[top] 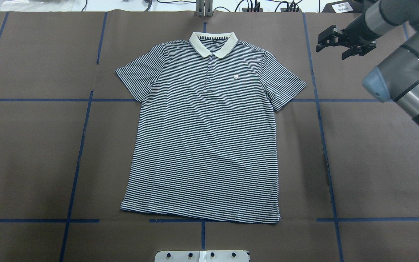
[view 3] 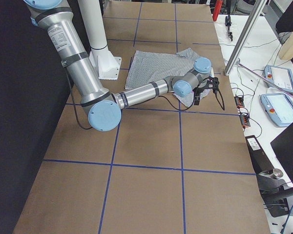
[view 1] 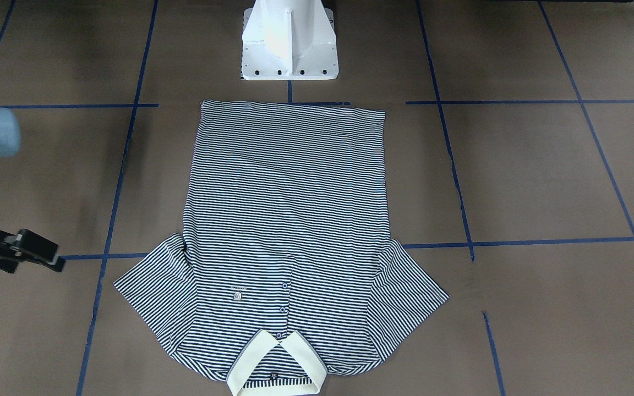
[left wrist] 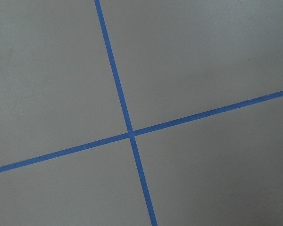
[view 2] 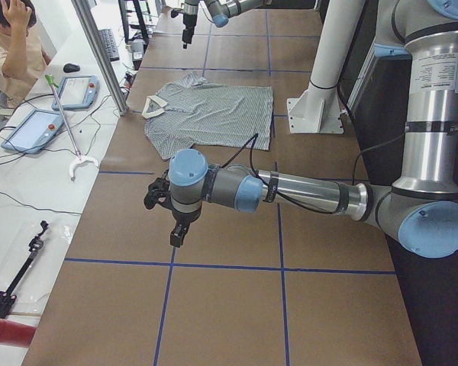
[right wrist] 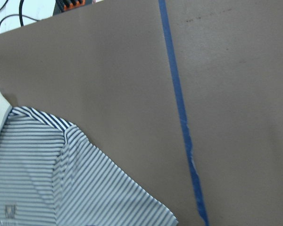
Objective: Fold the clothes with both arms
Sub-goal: 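Move the right gripper toward the sleeve nearest it on the striped polo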
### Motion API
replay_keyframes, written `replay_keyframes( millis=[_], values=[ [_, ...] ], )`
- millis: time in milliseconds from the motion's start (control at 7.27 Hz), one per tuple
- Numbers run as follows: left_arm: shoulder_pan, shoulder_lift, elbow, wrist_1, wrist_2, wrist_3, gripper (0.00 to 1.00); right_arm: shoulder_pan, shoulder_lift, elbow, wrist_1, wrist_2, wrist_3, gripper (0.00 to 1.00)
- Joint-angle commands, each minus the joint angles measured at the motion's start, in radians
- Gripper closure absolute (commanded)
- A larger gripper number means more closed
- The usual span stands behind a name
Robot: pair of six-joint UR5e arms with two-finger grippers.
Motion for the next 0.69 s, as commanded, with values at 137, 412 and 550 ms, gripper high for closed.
replay_keyframes(
  millis=[137, 412, 550],
  values=[
    [0.001, 0.009, -0.002, -0.020, -0.002, -0.004, 0.00, -0.096, 0.057, -0.124, 0.058, -0.135, 0.278, 0.19],
    [0.001, 0.009, 0.005, -0.020, -0.003, -0.001, 0.00, -0.121, 0.046, -0.145, 0.057, -0.129, 0.284, 0.25],
    [0.001, 0.009, 0.003, -0.020, -0.003, -0.001, 0.00, -0.125, 0.032, -0.145, 0.054, -0.116, 0.284, 0.27]
  ],
)
